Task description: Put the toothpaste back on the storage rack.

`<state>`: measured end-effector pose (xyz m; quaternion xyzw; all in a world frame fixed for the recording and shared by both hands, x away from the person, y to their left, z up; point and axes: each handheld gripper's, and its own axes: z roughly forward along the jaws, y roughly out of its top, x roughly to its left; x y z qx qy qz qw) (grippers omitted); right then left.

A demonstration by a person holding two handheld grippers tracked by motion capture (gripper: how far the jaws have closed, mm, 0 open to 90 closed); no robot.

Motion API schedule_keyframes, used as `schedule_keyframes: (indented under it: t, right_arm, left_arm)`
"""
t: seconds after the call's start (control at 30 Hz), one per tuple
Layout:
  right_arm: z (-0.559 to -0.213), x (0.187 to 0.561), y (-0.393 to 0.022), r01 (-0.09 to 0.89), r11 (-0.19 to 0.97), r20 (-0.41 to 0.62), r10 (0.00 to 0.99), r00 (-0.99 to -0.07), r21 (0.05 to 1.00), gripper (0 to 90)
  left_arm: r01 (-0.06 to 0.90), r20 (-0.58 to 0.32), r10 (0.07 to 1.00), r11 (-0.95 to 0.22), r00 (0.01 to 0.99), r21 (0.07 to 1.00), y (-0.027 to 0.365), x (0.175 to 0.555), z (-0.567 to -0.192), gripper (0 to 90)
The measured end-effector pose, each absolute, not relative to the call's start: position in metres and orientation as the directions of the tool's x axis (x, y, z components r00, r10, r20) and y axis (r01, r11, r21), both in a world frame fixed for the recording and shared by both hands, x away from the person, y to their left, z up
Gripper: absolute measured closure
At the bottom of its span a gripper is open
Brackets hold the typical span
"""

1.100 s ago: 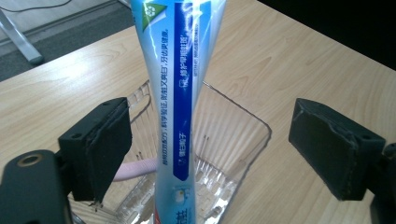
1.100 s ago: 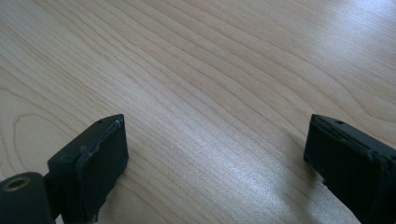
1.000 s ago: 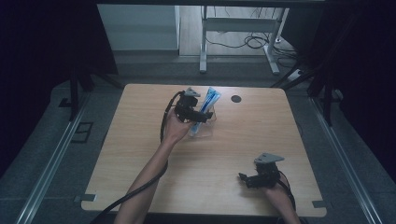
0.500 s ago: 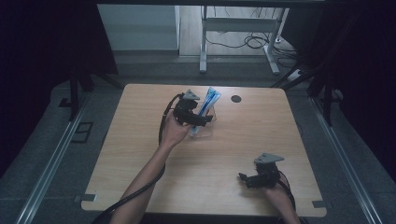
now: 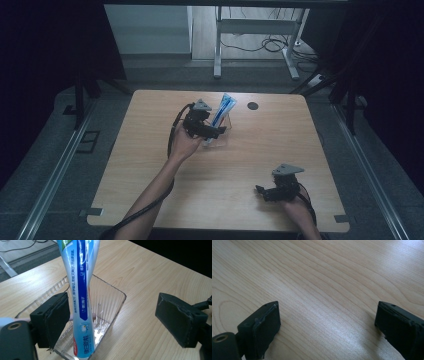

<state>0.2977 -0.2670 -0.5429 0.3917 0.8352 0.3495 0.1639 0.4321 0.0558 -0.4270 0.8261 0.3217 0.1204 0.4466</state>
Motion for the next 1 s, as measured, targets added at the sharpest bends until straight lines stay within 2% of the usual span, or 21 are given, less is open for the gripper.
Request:
schedule_keyframes:
  t: [0.33, 1.0]
  right_arm:
    - [-0.543, 0.298, -0.267, 0.539, 0.449, 0.000, 0.769, -0.639, 0.712, 6.1]
    - [-0.543, 0.298, -0.267, 0.539, 0.449, -0.001, 0.769, -0.639, 0.712, 6.1]
  left_arm:
    - [0.431, -0.118, 0.625, -0.377, 0.772, 0.820, 0.063, 0.428, -0.431, 12.8]
    - [0.420, -0.110, 0.627, -0.371, 0.771, 0.828, 0.082, 0.406, -0.435, 12.9]
